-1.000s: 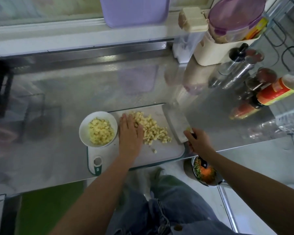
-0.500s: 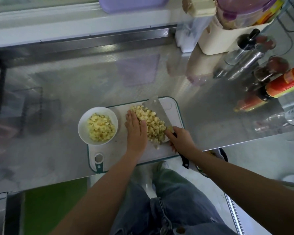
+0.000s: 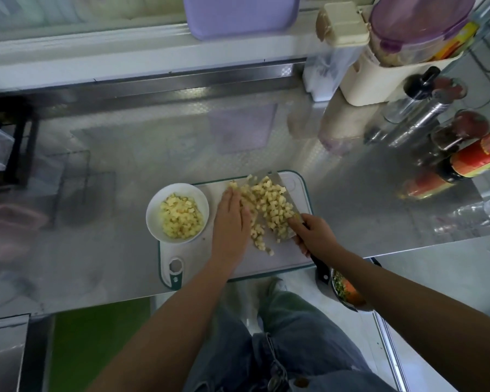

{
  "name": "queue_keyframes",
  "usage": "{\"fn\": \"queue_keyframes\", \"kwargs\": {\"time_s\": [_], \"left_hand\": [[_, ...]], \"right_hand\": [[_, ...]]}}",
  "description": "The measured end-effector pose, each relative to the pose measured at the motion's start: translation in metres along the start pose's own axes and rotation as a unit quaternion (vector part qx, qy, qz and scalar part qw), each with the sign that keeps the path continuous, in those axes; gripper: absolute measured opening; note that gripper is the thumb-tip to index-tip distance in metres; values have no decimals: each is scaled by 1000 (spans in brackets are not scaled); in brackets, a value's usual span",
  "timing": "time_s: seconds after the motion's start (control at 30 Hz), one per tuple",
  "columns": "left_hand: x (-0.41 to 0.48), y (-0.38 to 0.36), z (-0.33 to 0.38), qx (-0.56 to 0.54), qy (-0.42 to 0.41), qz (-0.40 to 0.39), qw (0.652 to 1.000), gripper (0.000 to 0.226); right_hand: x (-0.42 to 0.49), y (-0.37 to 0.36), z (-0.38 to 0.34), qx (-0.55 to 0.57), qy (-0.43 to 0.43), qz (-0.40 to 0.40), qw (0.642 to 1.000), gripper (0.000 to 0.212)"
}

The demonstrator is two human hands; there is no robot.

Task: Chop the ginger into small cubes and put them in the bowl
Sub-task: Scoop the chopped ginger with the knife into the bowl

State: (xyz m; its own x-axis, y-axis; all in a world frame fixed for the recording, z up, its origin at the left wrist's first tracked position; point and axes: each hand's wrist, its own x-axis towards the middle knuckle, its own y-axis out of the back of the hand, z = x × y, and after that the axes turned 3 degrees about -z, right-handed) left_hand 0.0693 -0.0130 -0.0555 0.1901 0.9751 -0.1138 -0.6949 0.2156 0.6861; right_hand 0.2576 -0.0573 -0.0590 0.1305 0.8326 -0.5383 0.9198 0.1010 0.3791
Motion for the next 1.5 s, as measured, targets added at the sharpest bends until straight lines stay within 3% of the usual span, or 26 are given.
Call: {"fn": "queue_keyframes", "kwargs": {"time_s": [0.13, 0.23, 0.3, 0.4, 0.5, 0.57, 0.8, 0.93, 1.0, 1.07, 1.13, 1.27, 1.4, 1.5], "left_hand": [[3, 25, 8, 90, -110, 95, 985, 23], [4, 48, 8, 134, -97, 160, 973, 23], [3, 63, -3, 175, -30, 196, 965, 24], [-2, 85, -25, 202, 151, 215, 943, 32], [-9, 106, -42, 102, 308, 182, 928, 46], [-12, 112, -53, 28, 329, 126, 935, 41], [-21, 110, -65, -37, 256, 85, 962, 23], [-25, 106, -65, -33, 234, 53, 970, 31], [-26, 107, -62, 10, 222, 92, 971, 39], [-25, 111, -56, 66, 117, 161, 978, 38], [-16, 116, -47, 76, -22, 182, 980, 35], [15, 120, -31, 90, -148, 84, 981, 46], [39, 115, -31, 128, -139, -8, 982, 52], [38, 113, -38, 98, -135, -23, 986, 50]], "right_hand": [[-4, 7, -7, 53, 5, 17, 998, 29], [-7, 6, -16, 71, 19, 12, 997, 29], [-9, 2, -23, 70, 37, 4, 997, 29], [-11, -9, -35, 75, 53, -9, 996, 29], [-13, -23, -45, 75, 67, -15, 995, 29], [-14, -32, -52, 76, 71, -18, 994, 29], [-17, -65, -78, 86, 92, -23, 992, 30], [-15, -81, -89, 112, 69, -7, 991, 31], [-14, -87, -93, 117, 59, 3, 991, 31], [-13, -93, -97, 114, 55, 7, 992, 30], [-12, -96, -100, 102, 56, 6, 993, 28], [-12, -96, -101, 69, 58, -6, 996, 29], [-11, -92, -99, 55, 58, -12, 997, 29], [-10, -90, -99, 61, 63, -9, 996, 30]]}}
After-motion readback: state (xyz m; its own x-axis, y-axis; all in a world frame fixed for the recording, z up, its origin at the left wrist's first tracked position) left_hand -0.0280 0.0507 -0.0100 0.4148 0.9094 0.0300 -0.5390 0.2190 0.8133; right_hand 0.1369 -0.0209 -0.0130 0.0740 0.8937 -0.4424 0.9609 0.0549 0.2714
